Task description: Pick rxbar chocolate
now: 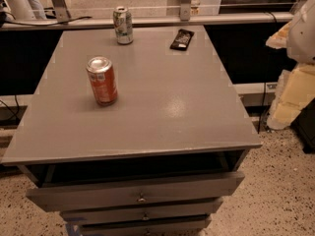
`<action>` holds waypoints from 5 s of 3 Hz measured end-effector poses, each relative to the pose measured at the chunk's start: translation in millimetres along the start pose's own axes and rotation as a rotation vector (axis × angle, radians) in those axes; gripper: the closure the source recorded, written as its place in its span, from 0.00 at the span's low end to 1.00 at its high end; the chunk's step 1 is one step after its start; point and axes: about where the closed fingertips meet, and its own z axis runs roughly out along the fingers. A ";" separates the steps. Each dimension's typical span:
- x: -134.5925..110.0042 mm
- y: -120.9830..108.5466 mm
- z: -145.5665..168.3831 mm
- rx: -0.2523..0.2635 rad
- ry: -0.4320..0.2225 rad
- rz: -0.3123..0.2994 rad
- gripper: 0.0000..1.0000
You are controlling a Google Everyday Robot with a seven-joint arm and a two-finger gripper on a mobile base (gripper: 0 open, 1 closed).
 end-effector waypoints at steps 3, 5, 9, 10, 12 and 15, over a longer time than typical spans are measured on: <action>-13.0 -70.9 26.7 0.143 -0.140 0.131 0.00; -57.7 -173.7 89.6 0.194 -0.416 0.378 0.00; -117.1 -242.0 165.9 0.202 -0.675 0.491 0.00; -135.3 -265.5 192.9 0.210 -0.723 0.509 0.00; -149.5 -307.7 243.7 0.226 -0.763 0.539 0.00; -152.7 -339.0 276.7 0.238 -0.791 0.595 0.41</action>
Offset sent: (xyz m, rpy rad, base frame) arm 0.0653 0.0004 -0.0169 0.1273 -0.1527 -0.1160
